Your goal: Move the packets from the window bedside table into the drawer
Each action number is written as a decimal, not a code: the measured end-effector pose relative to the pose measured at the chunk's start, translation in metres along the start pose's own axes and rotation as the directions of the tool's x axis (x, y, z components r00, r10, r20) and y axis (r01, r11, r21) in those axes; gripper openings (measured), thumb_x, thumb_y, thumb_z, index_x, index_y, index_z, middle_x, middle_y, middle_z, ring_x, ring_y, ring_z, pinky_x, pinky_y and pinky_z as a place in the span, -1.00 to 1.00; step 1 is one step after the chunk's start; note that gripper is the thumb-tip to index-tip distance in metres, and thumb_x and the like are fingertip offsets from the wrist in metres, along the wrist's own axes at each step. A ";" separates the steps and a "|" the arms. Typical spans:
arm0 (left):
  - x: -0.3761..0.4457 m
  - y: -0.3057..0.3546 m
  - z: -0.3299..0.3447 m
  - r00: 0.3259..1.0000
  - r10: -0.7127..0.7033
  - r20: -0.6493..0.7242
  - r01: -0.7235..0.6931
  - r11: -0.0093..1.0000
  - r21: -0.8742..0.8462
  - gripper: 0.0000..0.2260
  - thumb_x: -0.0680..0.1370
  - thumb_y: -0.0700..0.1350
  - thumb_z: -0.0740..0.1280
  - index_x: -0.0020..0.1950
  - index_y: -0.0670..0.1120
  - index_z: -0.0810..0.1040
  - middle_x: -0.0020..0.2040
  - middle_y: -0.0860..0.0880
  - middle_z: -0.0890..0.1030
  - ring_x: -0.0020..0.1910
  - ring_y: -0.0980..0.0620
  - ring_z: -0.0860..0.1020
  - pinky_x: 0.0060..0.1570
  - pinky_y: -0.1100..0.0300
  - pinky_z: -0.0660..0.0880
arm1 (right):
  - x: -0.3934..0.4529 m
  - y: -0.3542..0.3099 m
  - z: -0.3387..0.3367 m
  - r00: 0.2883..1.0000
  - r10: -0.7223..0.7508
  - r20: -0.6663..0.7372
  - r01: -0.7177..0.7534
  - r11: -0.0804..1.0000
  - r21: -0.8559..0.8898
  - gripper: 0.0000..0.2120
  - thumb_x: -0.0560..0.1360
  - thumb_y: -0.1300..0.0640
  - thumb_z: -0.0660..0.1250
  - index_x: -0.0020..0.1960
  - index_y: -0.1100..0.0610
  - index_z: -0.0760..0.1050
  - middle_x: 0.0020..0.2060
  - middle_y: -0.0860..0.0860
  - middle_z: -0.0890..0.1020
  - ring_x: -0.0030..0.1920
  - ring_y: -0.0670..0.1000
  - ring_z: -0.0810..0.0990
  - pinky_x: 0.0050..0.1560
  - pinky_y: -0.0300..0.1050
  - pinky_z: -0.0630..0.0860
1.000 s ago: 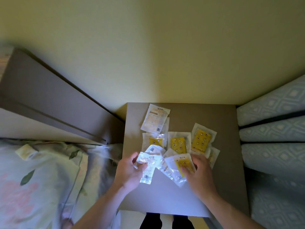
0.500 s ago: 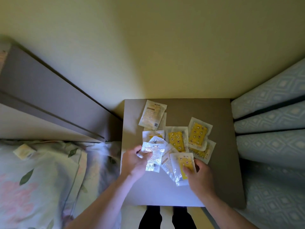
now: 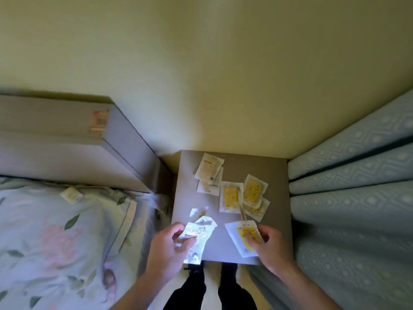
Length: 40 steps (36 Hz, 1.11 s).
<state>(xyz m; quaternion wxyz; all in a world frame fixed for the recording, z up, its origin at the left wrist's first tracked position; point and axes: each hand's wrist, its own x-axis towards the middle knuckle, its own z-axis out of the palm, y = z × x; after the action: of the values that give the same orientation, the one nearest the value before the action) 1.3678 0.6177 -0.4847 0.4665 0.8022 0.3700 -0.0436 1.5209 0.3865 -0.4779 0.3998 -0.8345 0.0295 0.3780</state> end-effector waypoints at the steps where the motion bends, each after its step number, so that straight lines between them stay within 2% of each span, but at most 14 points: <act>1: -0.012 0.010 -0.009 1.000 -0.004 -0.003 0.004 1.000 0.007 -0.79 0.41 -0.10 0.56 -0.24 0.06 0.52 -0.29 0.17 0.60 -0.30 0.12 0.55 -0.34 0.30 0.46 | -0.013 -0.009 -0.006 1.000 -0.021 -0.006 0.021 1.000 -0.005 -0.93 0.43 0.18 0.56 -0.15 0.05 0.69 -0.29 -0.05 0.73 -0.23 -0.04 0.68 -0.23 -0.19 0.53; 5: -0.059 0.054 -0.046 0.999 -0.051 -0.011 0.051 0.999 0.005 -0.73 0.42 -0.07 0.50 -0.37 0.08 0.44 -0.42 0.21 0.50 -0.40 0.17 0.42 -0.39 0.32 0.29 | -0.059 -0.051 -0.029 0.993 -0.114 -0.011 0.113 0.992 -0.047 -0.87 0.41 0.26 0.56 -0.16 0.06 0.67 -0.32 -0.07 0.70 -0.39 -0.27 0.57 -0.38 -0.42 0.43; 7: -0.082 0.069 -0.062 0.998 -0.053 -0.026 0.052 0.997 -0.048 -0.77 0.40 -0.06 0.50 -0.35 0.17 0.50 -0.43 0.20 0.51 -0.42 0.18 0.42 -0.40 0.34 0.28 | -0.076 -0.063 -0.037 0.989 -0.151 0.007 0.151 0.986 -0.066 -0.89 0.40 0.27 0.56 -0.15 0.10 0.68 -0.33 -0.05 0.70 -0.38 -0.21 0.58 -0.36 -0.38 0.44; 9: -0.101 0.080 -0.079 0.998 -0.043 -0.053 0.040 0.997 -0.065 -0.83 0.37 0.08 0.50 -0.33 0.20 0.53 -0.40 0.20 0.55 -0.39 0.19 0.47 -0.40 0.33 0.33 | -0.088 -0.071 -0.040 0.981 -0.190 0.035 0.193 0.977 -0.093 -0.90 0.39 0.26 0.57 -0.16 0.11 0.69 -0.34 -0.02 0.71 -0.32 -0.09 0.59 -0.29 -0.23 0.47; 10: -0.107 0.084 -0.083 0.997 -0.031 -0.071 0.026 0.997 -0.071 -0.80 0.35 0.20 0.47 -0.32 0.15 0.53 -0.38 0.18 0.56 -0.38 0.19 0.49 -0.39 0.30 0.34 | -0.091 -0.072 -0.042 0.978 -0.202 0.055 0.206 0.973 -0.100 -0.90 0.39 0.26 0.58 -0.17 0.11 0.69 -0.35 -0.03 0.70 -0.31 -0.06 0.58 -0.27 -0.18 0.47; 12: -0.127 0.086 -0.096 0.990 -0.022 -0.140 0.012 0.997 -0.075 -0.64 0.35 0.32 0.41 -0.31 0.03 0.52 -0.37 0.14 0.55 -0.36 0.16 0.49 -0.36 0.20 0.37 | -0.105 -0.082 -0.041 0.960 -0.251 0.121 0.264 0.958 -0.111 -0.89 0.40 0.26 0.57 -0.19 0.10 0.68 -0.41 -0.11 0.66 -0.35 -0.11 0.55 -0.29 -0.21 0.45; 16: -0.165 0.089 -0.109 0.955 -0.087 -0.284 0.081 0.996 -0.033 -0.72 0.42 0.21 0.48 -0.24 0.04 0.56 -0.32 0.14 0.61 -0.27 0.16 0.57 -0.25 0.11 0.52 | -0.126 -0.105 -0.040 0.899 -0.305 0.315 0.373 0.909 -0.185 -0.89 0.43 0.19 0.56 -0.14 0.00 0.69 -0.27 -0.13 0.72 -0.23 -0.15 0.68 -0.20 -0.22 0.59; 19: -0.196 0.089 -0.111 0.910 -0.175 -0.377 0.155 0.984 -0.082 -0.82 0.44 0.08 0.52 -0.22 0.04 0.59 -0.31 0.14 0.63 -0.28 0.18 0.58 -0.27 0.22 0.47 | -0.139 -0.118 -0.041 0.838 -0.343 0.423 0.461 0.861 -0.216 -0.90 0.44 0.16 0.55 -0.15 -0.01 0.67 -0.26 -0.14 0.71 -0.23 -0.19 0.66 -0.24 -0.36 0.52; 24: -0.252 0.089 -0.102 0.825 -0.280 -0.491 0.214 0.959 -0.186 -0.84 0.44 -0.02 0.53 -0.26 0.06 0.59 -0.32 0.15 0.62 -0.34 0.17 0.56 -0.33 0.34 0.39 | -0.158 -0.127 -0.041 0.735 -0.405 0.544 0.593 0.772 -0.227 -0.92 0.44 0.06 0.55 -0.13 -0.08 0.67 -0.22 -0.14 0.70 -0.16 -0.16 0.67 -0.11 -0.18 0.61; 27: -0.292 0.082 -0.095 0.786 -0.305 -0.538 0.236 0.952 -0.195 -0.84 0.44 0.01 0.53 -0.26 0.08 0.58 -0.31 0.17 0.62 -0.29 0.17 0.57 -0.31 0.29 0.40 | -0.179 -0.132 -0.034 0.656 -0.437 0.615 0.677 0.701 -0.224 -0.92 0.45 0.01 0.54 -0.08 -0.12 0.67 -0.17 -0.18 0.71 -0.11 -0.19 0.66 -0.06 -0.18 0.61; 30: -0.337 0.073 -0.093 0.722 -0.347 -0.599 0.263 0.938 -0.226 -0.84 0.44 0.03 0.52 -0.25 0.06 0.57 -0.32 0.17 0.63 -0.27 0.17 0.58 -0.28 0.18 0.45 | -0.203 -0.132 -0.016 0.578 -0.433 0.692 0.740 0.635 -0.220 -0.91 0.45 0.02 0.53 -0.07 -0.13 0.68 -0.15 -0.18 0.72 -0.10 -0.17 0.68 -0.01 -0.08 0.65; 33: -0.386 0.062 -0.092 0.632 -0.429 -0.645 0.303 0.903 -0.304 -0.86 0.44 0.00 0.50 -0.25 0.06 0.58 -0.33 0.18 0.63 -0.29 0.17 0.57 -0.27 0.15 0.48 | -0.232 -0.131 0.010 0.503 -0.442 0.743 0.803 0.557 -0.212 -0.88 0.42 0.04 0.56 -0.08 -0.13 0.68 -0.18 -0.22 0.72 -0.13 -0.20 0.68 -0.04 -0.11 0.65; 37: -0.463 0.042 -0.087 0.483 -0.535 -0.693 0.347 0.844 -0.409 -0.87 0.44 -0.01 0.51 -0.24 0.08 0.58 -0.31 0.21 0.63 -0.28 0.18 0.56 -0.30 0.16 0.47 | -0.285 -0.122 0.055 0.392 -0.431 0.813 0.871 0.459 -0.176 -0.89 0.40 0.04 0.58 -0.12 -0.10 0.68 -0.22 -0.20 0.71 -0.17 -0.20 0.66 -0.08 -0.18 0.63; 40: -0.529 0.024 -0.076 0.368 -0.605 -0.706 0.337 0.795 -0.505 -0.87 0.43 -0.05 0.51 -0.24 0.04 0.58 -0.30 0.16 0.63 -0.29 0.14 0.54 -0.30 0.14 0.45 | -0.332 -0.105 0.093 0.296 -0.422 0.857 0.914 0.385 -0.126 -0.90 0.40 -0.02 0.58 -0.14 -0.06 0.68 -0.25 -0.16 0.71 -0.21 -0.15 0.66 -0.10 -0.13 0.65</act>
<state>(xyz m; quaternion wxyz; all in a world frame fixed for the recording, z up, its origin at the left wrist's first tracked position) 0.9799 0.3776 -0.2057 0.3006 0.5036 0.7644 0.2678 1.2654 0.4378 -0.2295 0.2101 -0.6125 -0.6303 0.4282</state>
